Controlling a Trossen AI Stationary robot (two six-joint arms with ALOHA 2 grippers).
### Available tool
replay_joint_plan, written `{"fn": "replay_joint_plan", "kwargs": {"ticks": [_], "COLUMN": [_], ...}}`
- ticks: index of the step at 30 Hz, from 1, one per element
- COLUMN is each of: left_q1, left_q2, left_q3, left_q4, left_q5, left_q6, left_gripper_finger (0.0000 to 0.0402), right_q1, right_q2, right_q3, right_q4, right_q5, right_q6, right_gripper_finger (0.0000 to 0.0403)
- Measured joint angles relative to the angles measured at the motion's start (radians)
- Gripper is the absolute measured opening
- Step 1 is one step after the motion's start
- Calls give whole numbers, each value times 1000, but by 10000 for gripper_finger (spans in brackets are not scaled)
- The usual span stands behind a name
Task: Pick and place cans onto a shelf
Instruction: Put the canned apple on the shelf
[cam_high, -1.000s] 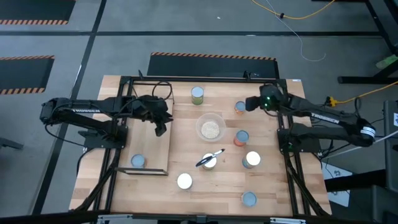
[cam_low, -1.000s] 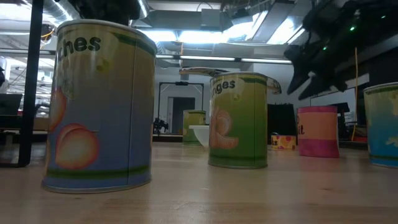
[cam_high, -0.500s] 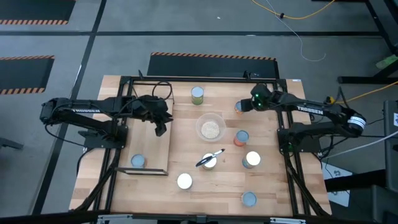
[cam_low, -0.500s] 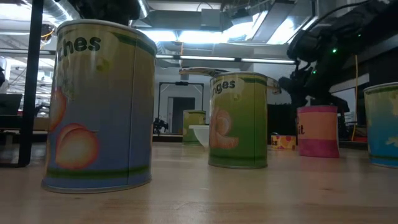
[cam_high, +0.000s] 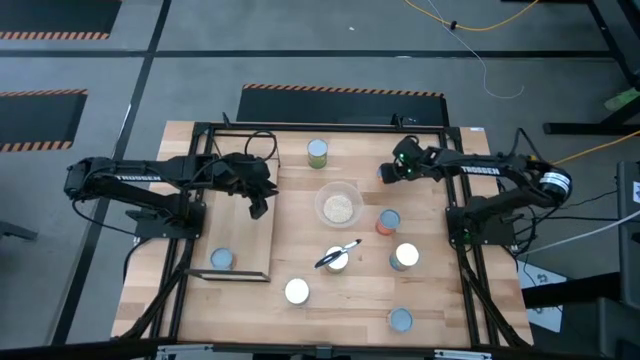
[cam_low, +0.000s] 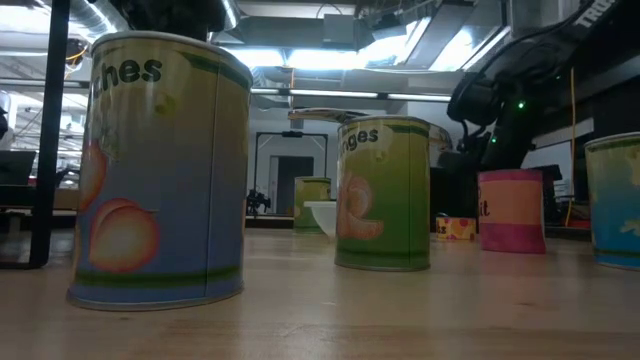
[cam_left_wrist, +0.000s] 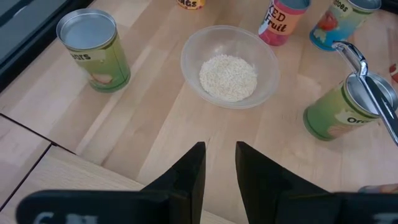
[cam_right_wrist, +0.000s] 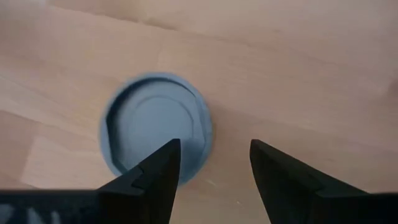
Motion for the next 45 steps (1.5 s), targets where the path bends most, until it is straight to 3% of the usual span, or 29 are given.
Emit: {"fn": "replay_joint_plan", "kwargs": {"ticks": [7,22,27,33,41,45], "left_q1": [0,0,0,1,-3,-20], "left_q2": [0,0,-29,-147,-343,-419], "left_q3": [0,0,0,0,-3,-68], "left_q4": [0,-2,-5,-26,-187,-187], "left_q5": [0,1,2,3,1,1], "left_q6": [0,0,48,95,75,70], "left_gripper_finger": [81,76,78,71,57,50], "right_q1": [0,0,0,0,22,58], "right_q2": [36,39,39,28,28,28], "right_q3": [3,3,1,35,242,376], "right_q4": [28,55,73,57,-90,-159], "right_q5": [0,4,-11,-55,-88,-88], "right_q6": [-2,-133,-182,-247,-323,-365], "right_gripper_finger": [184,15,13,6,6,6]}}
